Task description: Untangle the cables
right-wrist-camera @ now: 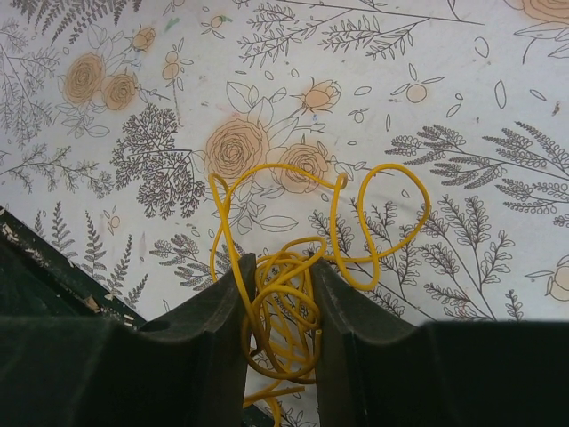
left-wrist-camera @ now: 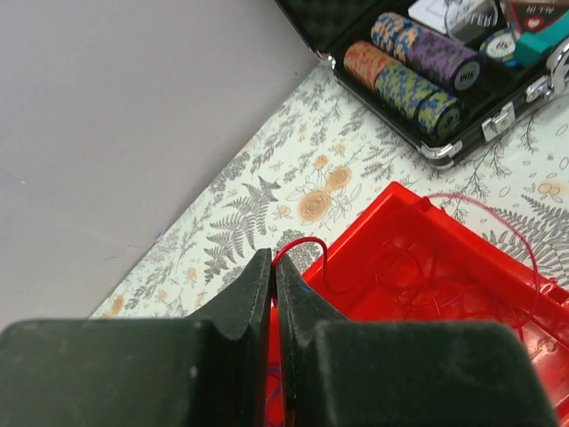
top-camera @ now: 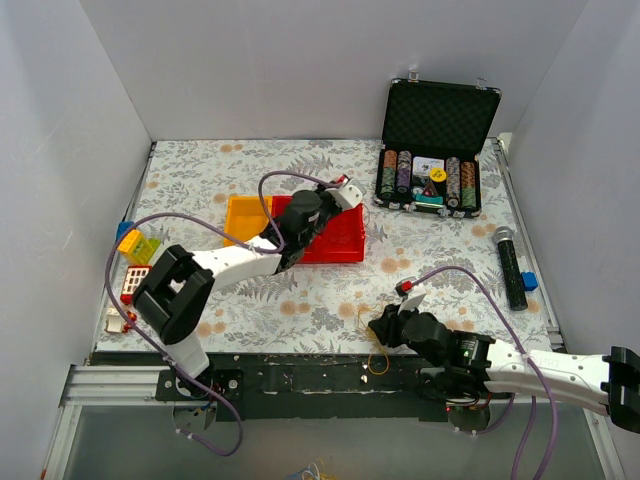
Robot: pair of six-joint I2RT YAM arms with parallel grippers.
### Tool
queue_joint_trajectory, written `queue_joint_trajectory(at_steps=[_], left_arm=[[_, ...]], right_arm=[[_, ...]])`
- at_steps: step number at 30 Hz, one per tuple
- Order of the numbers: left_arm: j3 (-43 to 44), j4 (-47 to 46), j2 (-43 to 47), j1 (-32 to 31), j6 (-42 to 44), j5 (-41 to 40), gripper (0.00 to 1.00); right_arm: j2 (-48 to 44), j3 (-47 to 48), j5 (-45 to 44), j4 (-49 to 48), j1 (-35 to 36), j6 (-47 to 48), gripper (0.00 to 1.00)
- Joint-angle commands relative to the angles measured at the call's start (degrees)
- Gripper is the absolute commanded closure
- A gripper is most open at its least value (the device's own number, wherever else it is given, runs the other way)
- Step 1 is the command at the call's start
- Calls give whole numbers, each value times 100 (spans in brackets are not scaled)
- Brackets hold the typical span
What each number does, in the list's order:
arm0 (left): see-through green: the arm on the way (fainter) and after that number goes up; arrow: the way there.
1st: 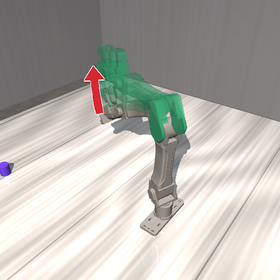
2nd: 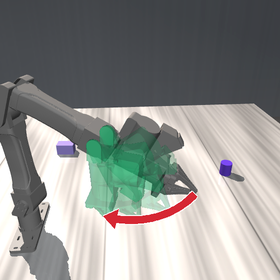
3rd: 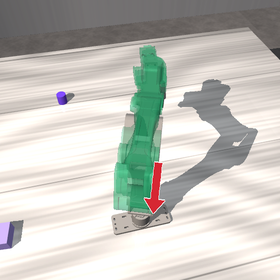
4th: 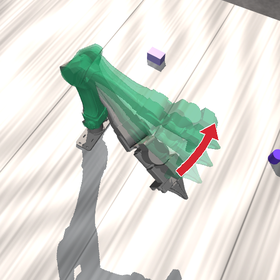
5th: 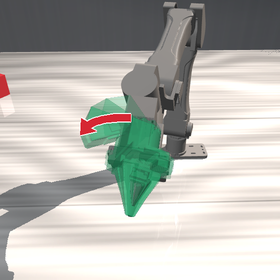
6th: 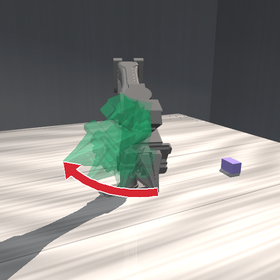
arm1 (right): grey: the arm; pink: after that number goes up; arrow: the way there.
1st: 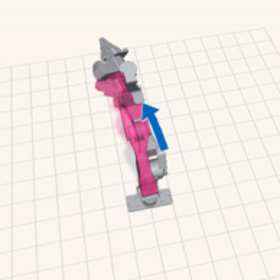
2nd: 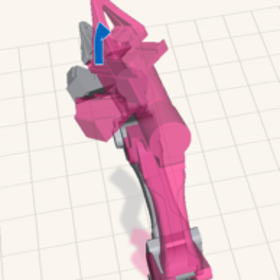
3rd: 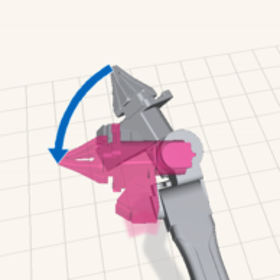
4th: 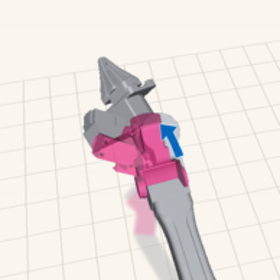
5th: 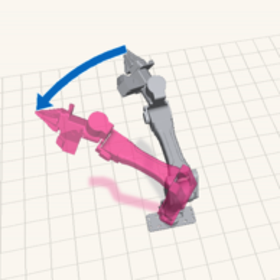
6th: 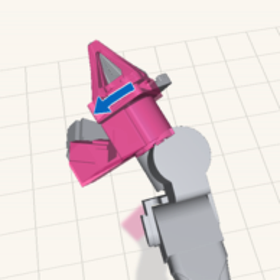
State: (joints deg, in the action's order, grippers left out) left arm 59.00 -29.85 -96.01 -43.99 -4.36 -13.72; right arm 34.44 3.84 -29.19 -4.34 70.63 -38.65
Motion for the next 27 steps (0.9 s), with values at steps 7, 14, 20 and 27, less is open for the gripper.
queue_joint_trajectory(at_steps=[7,14,20,27], left_arm=[[752,207,-1051,13,330,-439,100],[1087,383,-1710,13,601,-536,100],[1473,1145,-1966,13,480,-414,100],[1877,2236,-1738,13,120,193,73]], right_arm=[[-86,20,-192,29,30,-151,64],[-156,108,-254,144,21,-151,63],[-165,153,-254,214,21,-151,63],[-121,205,-324,188,21,-125,63]])
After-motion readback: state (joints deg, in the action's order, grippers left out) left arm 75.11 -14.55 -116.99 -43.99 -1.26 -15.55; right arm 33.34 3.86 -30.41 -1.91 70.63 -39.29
